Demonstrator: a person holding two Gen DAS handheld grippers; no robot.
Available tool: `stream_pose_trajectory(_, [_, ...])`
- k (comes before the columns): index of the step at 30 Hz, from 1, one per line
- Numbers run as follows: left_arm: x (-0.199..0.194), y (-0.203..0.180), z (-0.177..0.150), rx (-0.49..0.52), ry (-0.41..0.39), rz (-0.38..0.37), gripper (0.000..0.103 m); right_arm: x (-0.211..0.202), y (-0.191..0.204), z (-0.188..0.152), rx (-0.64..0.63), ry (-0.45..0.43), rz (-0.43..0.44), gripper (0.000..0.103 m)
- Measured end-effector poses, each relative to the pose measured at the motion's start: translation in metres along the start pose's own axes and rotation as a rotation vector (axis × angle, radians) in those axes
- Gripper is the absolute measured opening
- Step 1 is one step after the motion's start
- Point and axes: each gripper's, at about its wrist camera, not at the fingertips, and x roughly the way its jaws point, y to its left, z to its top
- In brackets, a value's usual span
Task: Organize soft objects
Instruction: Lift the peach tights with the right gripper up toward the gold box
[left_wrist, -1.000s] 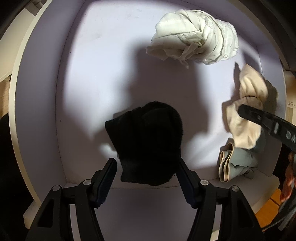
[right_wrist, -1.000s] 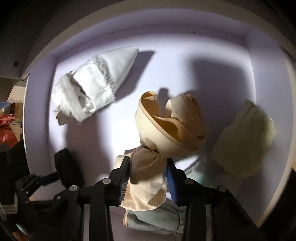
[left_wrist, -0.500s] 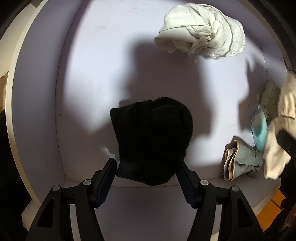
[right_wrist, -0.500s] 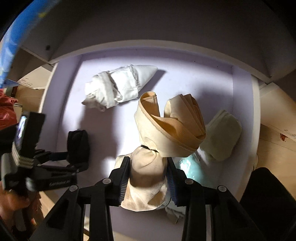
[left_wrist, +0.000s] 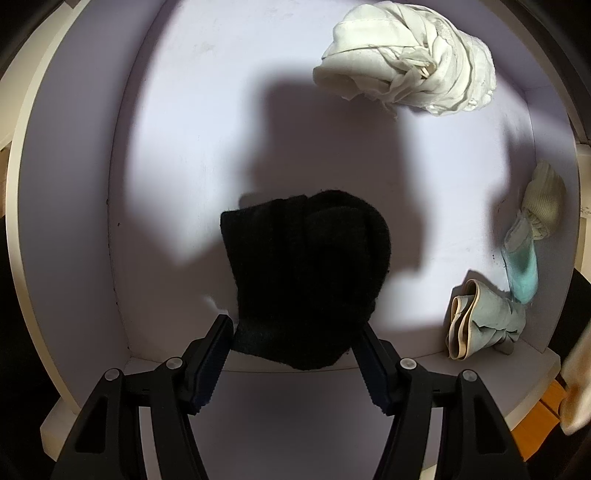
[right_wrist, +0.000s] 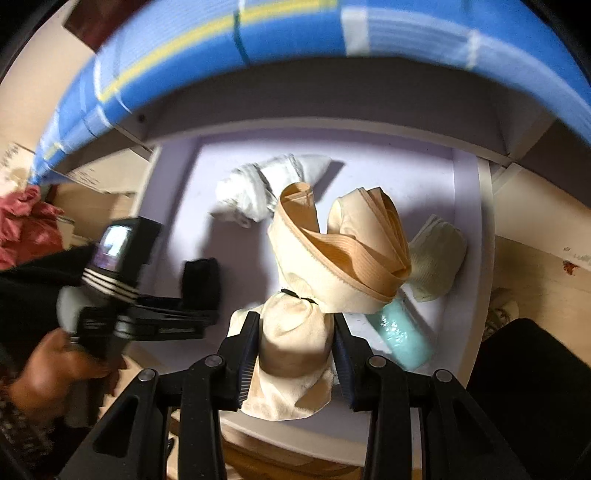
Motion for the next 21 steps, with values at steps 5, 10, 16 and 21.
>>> stream_pose_trajectory(5, [0.004,-0.003,-0.002,0.002,0.000,0.003,0.066,-0.037,0.005,-0.005,-0.004,-0.037,0.056,0.038])
stream_pose_trajectory(10, [0.005,-0.003,-0.002,0.000,0.003,-0.001,0.066,-0.083,0.008,-0.002,-0.022,-0.098,0.078,0.038])
stream_pose_trajectory(16, [0.009,-0.004,-0.002,0.006,0.010,0.008,0.066,-0.145,0.016,0.013,-0.077,-0.192,0.059,0.038])
stream_pose_trajectory(21, [0.011,-0.003,-0.003,0.004,0.012,0.002,0.066,-0.191,0.016,0.043,-0.105,-0.283,0.022,0.038])
